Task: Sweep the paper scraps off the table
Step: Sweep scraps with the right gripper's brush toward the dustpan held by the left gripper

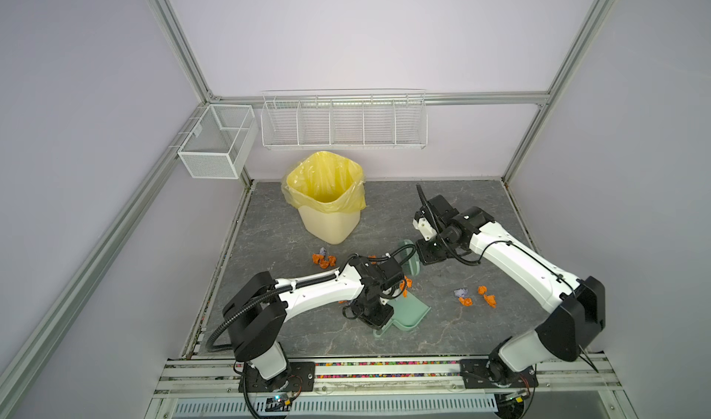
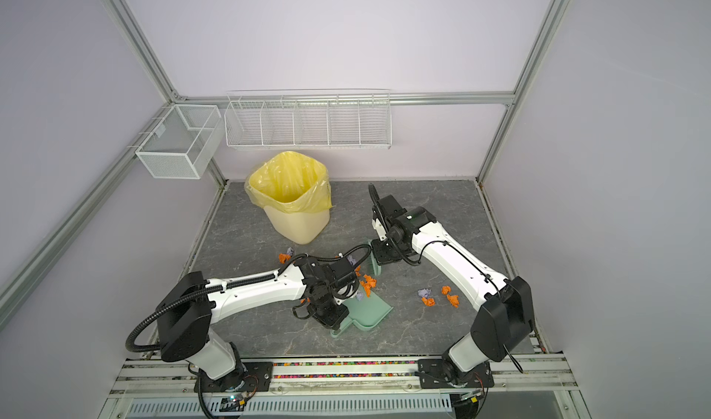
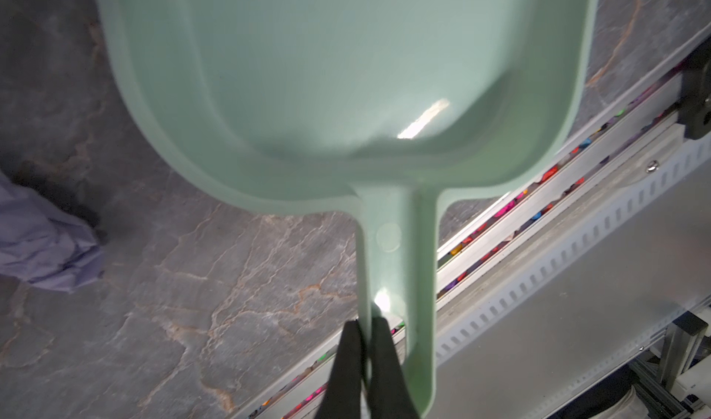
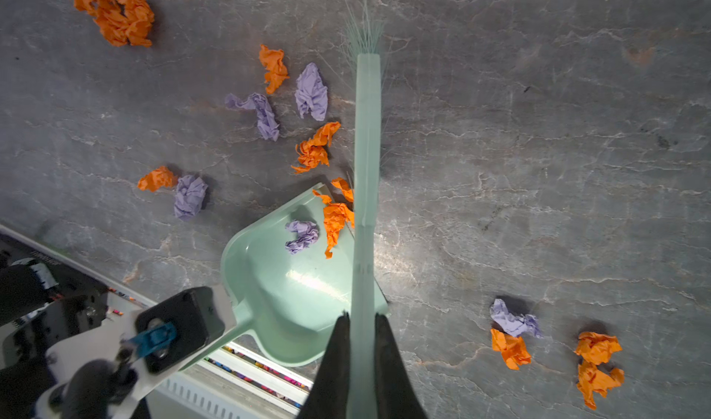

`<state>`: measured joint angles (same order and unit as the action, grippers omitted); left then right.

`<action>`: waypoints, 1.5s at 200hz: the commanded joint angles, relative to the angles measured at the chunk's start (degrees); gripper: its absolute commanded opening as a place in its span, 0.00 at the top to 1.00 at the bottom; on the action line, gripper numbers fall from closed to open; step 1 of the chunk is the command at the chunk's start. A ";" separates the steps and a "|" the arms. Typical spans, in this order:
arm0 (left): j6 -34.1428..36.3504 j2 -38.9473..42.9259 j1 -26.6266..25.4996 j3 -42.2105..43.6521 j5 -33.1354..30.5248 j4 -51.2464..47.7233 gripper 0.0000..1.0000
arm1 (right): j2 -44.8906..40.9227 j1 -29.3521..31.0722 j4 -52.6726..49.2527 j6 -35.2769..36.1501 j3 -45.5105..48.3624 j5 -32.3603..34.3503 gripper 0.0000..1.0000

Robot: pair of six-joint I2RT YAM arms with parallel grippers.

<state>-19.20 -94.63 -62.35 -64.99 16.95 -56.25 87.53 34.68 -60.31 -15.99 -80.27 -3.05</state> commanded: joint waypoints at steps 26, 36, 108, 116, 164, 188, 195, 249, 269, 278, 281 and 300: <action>0.94 -2.55 0.47 -2.58 -0.09 -1.60 1.00 | -5.86 2.30 -1.91 -1.16 5.63 -8.15 0.93; 1.38 -2.75 0.50 -3.37 -0.40 -2.37 1.00 | -7.27 2.74 -2.15 -1.81 6.77 -8.72 0.93; 1.92 -4.02 0.91 -6.26 -2.79 -2.80 1.00 | -16.18 2.72 -1.56 -4.53 6.04 -3.29 0.93; 1.98 -3.86 0.91 -6.37 -3.03 -2.88 1.00 | -15.88 2.67 -1.90 -4.39 5.30 -1.75 0.93; 1.68 -1.72 0.91 -7.00 -5.97 -3.41 1.00 | -13.45 1.85 -1.18 -3.42 2.37 0.66 0.93; 0.88 -0.11 0.91 -6.40 -6.35 -2.11 1.00 | -13.41 1.52 -1.78 -3.20 2.23 2.05 0.93; 0.59 0.18 0.96 -6.45 -6.44 -1.86 1.00 | -13.81 1.36 -1.98 -3.38 2.37 2.50 0.93; 0.64 0.79 0.91 -9.45 -7.90 -3.49 1.00 | -16.22 -3.53 0.01 -3.50 1.31 3.16 0.93; 0.26 0.51 1.00 -11.27 -6.02 -3.28 1.00 | -17.19 -4.86 -0.05 -3.41 0.73 4.26 0.93; 0.16 0.28 1.00 -12.18 -5.27 -3.21 1.00 | -18.16 -5.45 -0.29 -3.19 0.81 4.75 0.93; 0.03 0.20 1.00 -12.57 -5.22 -3.25 1.00 | -18.56 -5.73 -0.42 -3.17 0.82 4.99 0.93; 0.19 -0.24 1.00 -14.79 -6.61 -4.53 1.00 | -21.40 -7.03 -0.51 -2.93 1.91 6.62 0.93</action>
<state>-18.37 -95.33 -61.60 -76.07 10.68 -59.02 70.43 29.10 -61.39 -19.59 -78.02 0.93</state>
